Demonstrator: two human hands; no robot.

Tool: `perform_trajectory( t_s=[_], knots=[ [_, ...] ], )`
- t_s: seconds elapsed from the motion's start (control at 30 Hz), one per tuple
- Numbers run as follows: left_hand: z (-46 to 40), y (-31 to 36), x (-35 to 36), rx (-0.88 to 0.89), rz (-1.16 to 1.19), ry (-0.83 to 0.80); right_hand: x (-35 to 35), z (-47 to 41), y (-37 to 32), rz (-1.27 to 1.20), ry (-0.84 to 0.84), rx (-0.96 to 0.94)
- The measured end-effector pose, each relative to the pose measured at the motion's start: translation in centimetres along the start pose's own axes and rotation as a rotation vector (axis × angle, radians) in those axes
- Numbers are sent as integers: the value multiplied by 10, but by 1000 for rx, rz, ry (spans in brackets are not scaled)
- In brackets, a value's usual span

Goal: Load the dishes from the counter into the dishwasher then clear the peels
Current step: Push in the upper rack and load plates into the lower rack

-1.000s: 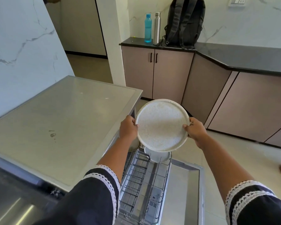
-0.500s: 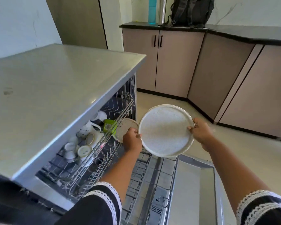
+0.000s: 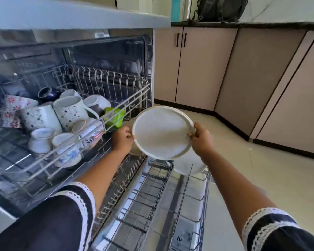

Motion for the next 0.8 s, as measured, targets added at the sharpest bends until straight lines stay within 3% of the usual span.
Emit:
perform_trajectory(
  t_s=[0.43, 0.8],
  knots=[
    [-43, -99, 3, 6, 42, 165, 102, -29, 35, 27, 82, -129],
    [-94, -127, -16, 41, -105, 243, 163, -63, 20, 108, 100, -268]
  ],
)
Point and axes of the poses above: each hand's wrist, its own z-axis away from the middle knuckle, its own x-axis out of the palm, y = z × x, the point moved 10 cm from there along -z, towards the middle knuckle, and after that the axes turned 6 degrees about x, right-handed, at the moved point
